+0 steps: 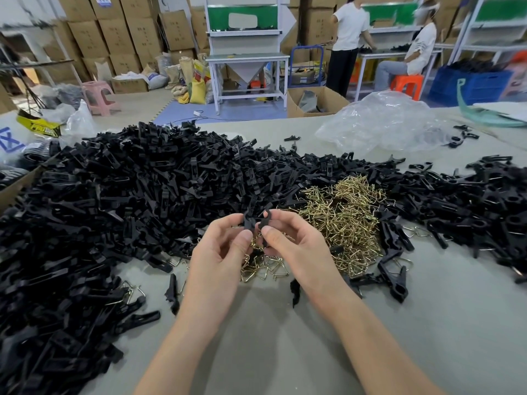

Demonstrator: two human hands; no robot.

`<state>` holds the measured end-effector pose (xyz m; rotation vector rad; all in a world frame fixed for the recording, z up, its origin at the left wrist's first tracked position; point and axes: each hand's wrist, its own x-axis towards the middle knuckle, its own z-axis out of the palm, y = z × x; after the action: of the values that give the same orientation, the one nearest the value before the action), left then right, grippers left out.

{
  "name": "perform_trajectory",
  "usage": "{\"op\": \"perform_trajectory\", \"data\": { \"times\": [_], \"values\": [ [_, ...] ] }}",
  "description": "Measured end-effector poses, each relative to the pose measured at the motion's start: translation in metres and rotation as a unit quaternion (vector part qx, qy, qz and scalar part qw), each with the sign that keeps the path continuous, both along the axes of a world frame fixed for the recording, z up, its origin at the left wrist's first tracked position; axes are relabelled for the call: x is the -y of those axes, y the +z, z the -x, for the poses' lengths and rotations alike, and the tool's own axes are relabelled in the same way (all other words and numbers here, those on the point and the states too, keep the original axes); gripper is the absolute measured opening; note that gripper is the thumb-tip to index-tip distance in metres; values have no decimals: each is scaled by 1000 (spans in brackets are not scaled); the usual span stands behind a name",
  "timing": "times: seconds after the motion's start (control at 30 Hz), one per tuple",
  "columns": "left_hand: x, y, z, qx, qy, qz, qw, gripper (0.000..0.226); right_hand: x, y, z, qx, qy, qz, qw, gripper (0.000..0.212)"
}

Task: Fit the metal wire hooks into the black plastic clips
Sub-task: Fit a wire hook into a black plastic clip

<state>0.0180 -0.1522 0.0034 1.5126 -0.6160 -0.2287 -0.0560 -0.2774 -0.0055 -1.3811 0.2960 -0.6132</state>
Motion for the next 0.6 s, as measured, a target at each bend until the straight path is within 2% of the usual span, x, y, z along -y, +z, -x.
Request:
{"op": "perform_trajectory", "data": {
  "times": [0.2, 0.6],
  "values": [
    [-1, 1, 0, 1, 20, 9, 1000, 20, 0, 0, 0, 7, 10, -9, 1000, 31],
    [1, 1, 3, 2, 3, 10, 1000, 19, 0, 1, 1, 9, 15, -8, 1000, 32]
  ]
}}
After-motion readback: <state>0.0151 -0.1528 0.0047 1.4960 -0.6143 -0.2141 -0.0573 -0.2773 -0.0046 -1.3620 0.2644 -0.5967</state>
